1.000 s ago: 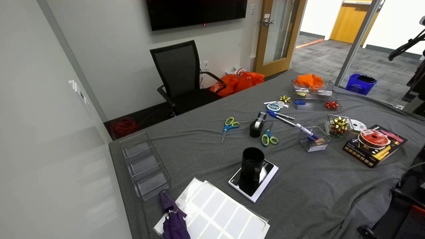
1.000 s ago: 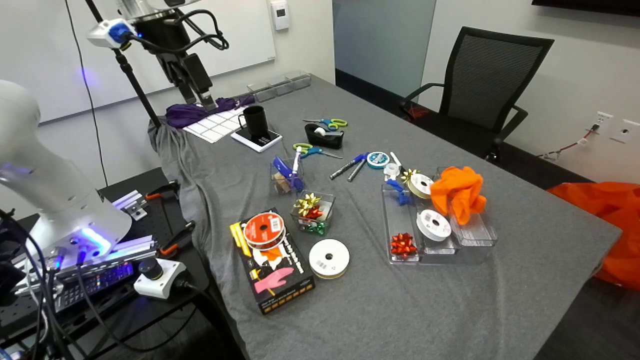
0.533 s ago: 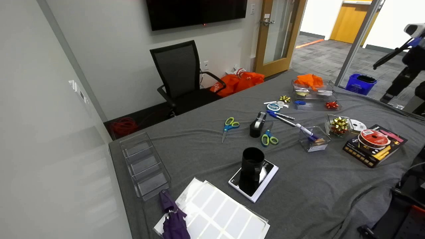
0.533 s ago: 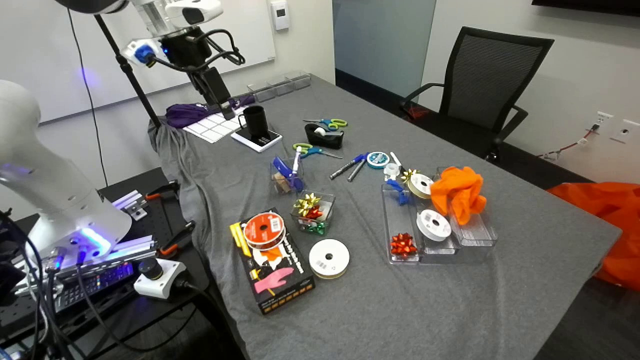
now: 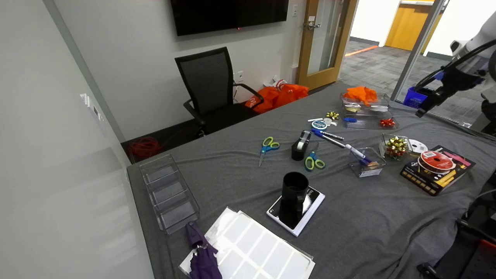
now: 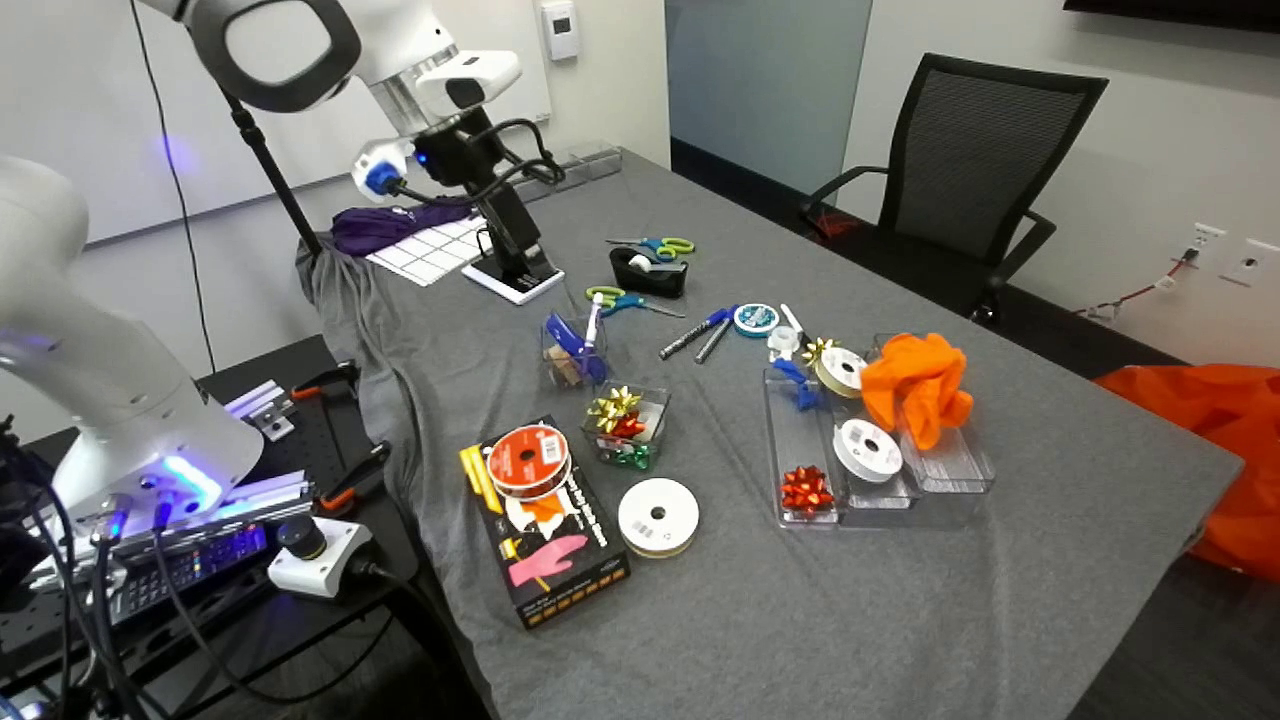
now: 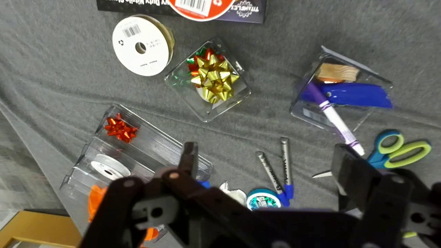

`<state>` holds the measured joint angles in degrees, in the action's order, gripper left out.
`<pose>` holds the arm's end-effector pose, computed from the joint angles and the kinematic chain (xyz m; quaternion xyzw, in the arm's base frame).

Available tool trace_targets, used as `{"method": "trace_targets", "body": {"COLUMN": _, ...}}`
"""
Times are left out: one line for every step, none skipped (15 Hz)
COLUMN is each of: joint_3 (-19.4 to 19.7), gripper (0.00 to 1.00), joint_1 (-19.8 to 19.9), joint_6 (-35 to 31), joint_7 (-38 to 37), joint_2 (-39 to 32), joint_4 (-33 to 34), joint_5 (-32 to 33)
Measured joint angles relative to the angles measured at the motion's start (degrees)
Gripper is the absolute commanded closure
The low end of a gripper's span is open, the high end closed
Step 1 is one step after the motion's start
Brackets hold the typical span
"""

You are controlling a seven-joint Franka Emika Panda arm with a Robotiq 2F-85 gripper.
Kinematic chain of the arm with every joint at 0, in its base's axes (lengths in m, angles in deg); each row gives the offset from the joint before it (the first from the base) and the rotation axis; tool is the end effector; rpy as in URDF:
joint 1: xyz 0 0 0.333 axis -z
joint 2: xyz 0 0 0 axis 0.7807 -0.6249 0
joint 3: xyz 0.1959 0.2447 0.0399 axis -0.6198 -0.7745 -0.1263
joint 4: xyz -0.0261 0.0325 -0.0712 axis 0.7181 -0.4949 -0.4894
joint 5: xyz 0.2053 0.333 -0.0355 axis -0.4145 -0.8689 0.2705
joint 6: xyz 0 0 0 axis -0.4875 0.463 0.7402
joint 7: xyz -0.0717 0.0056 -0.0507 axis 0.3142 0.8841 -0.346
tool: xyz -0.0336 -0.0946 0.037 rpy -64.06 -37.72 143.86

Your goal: Move the clear square bowl to the left

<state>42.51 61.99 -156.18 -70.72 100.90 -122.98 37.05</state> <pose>0.4053 -0.1697 0.3890 0.9862 -0.0190 0.1304 0.1006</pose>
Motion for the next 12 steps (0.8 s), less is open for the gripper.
{"method": "trace_targets", "body": {"joint_3": 0.0, "gripper": 0.0, "joint_1": 0.8, "joint_6": -1.8, "joint_7": -0.52, "joint_2": -2.28, "joint_4": 0.63, "joint_5": 0.4}}
{"method": "trace_targets", "body": {"joint_3": 0.19, "gripper": 0.0, "joint_1": 1.15, "joint_6": -2.76, "joint_7": -0.47, "joint_2": -4.48, "joint_4": 1.35, "joint_5": -0.06}}
{"method": "trace_targets", "body": {"joint_3": 0.58, "gripper": 0.0, "joint_1": 1.08, "joint_6": -3.32, "joint_7": 0.39, "joint_2": -6.41, "joint_4": 2.06, "joint_5": -1.67}}
{"method": "trace_targets", "body": {"joint_3": 0.89, "gripper": 0.0, "joint_1": 0.94, "joint_6": -3.86, "joint_7": 1.79, "joint_2": -8.23, "joint_4": 2.68, "joint_5": -3.95}}
{"method": "trace_targets", "body": {"joint_3": 1.04, "gripper": 0.0, "joint_1": 0.85, "joint_6": -4.09, "joint_7": 3.12, "joint_2": -9.83, "joint_4": 3.34, "joint_5": -6.27}}
{"method": "trace_targets", "body": {"joint_3": 1.07, "gripper": 0.0, "joint_1": 0.84, "joint_6": -4.11, "joint_7": 4.24, "joint_2": -11.3, "joint_4": 4.12, "joint_5": -8.21}}
{"method": "trace_targets", "body": {"joint_3": 1.07, "gripper": 0.0, "joint_1": 0.84, "joint_6": -4.1, "joint_7": 4.76, "joint_2": -12.41, "joint_4": 4.83, "joint_5": -9.19}}
{"method": "trace_targets", "body": {"joint_3": 1.07, "gripper": 0.0, "joint_1": 0.84, "joint_6": -4.1, "joint_7": 4.92, "joint_2": -13.33, "joint_4": 5.45, "joint_5": -9.62}}
{"method": "trace_targets", "body": {"joint_3": 1.07, "gripper": 0.0, "joint_1": 0.84, "joint_6": -4.1, "joint_7": 4.92, "joint_2": -13.91, "joint_4": 5.91, "joint_5": -9.76}}
{"method": "trace_targets", "body": {"joint_3": 1.07, "gripper": 0.0, "joint_1": 0.84, "joint_6": -4.09, "joint_7": 4.92, "joint_2": -14.21, "joint_4": 6.16, "joint_5": -9.78}}
{"method": "trace_targets", "body": {"joint_3": 1.07, "gripper": 0.0, "joint_1": 0.84, "joint_6": -4.09, "joint_7": 4.92, "joint_2": -14.25, "joint_4": 6.23, "joint_5": -9.78}}
{"method": "trace_targets", "body": {"joint_3": 1.07, "gripper": 0.0, "joint_1": 0.84, "joint_6": -4.09, "joint_7": 4.92, "joint_2": -14.25, "joint_4": 6.27, "joint_5": -9.78}}
